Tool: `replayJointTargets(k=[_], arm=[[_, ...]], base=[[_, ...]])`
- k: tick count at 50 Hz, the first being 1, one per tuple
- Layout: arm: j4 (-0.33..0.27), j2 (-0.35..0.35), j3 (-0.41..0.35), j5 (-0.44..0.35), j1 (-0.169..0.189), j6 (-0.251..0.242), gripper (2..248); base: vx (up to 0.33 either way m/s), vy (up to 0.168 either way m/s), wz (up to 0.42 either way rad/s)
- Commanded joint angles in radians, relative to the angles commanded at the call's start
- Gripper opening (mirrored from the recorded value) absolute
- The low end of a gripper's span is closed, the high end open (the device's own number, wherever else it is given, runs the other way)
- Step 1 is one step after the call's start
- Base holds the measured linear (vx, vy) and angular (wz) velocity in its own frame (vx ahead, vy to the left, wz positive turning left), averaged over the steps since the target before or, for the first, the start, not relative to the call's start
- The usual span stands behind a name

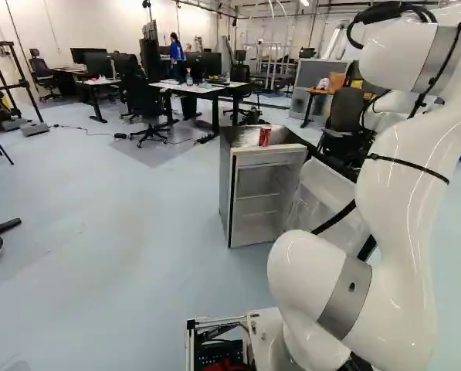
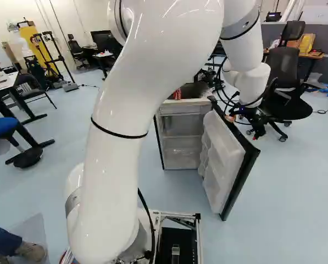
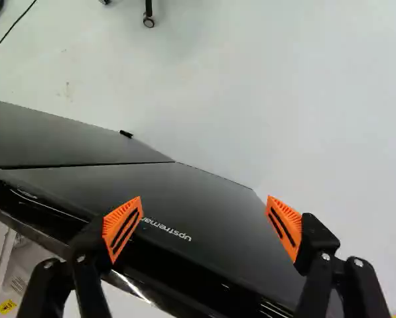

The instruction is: Grab a drink from the fridge

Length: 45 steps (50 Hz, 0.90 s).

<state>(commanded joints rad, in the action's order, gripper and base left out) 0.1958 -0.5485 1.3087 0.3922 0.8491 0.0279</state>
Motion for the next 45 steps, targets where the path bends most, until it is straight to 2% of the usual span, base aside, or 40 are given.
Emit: replayJointTargets(k=[45], arm=[[0.0,0.046,-0.065,0.0,-0.021,0.0,247]], base=[[0.0,0.0,0.0]])
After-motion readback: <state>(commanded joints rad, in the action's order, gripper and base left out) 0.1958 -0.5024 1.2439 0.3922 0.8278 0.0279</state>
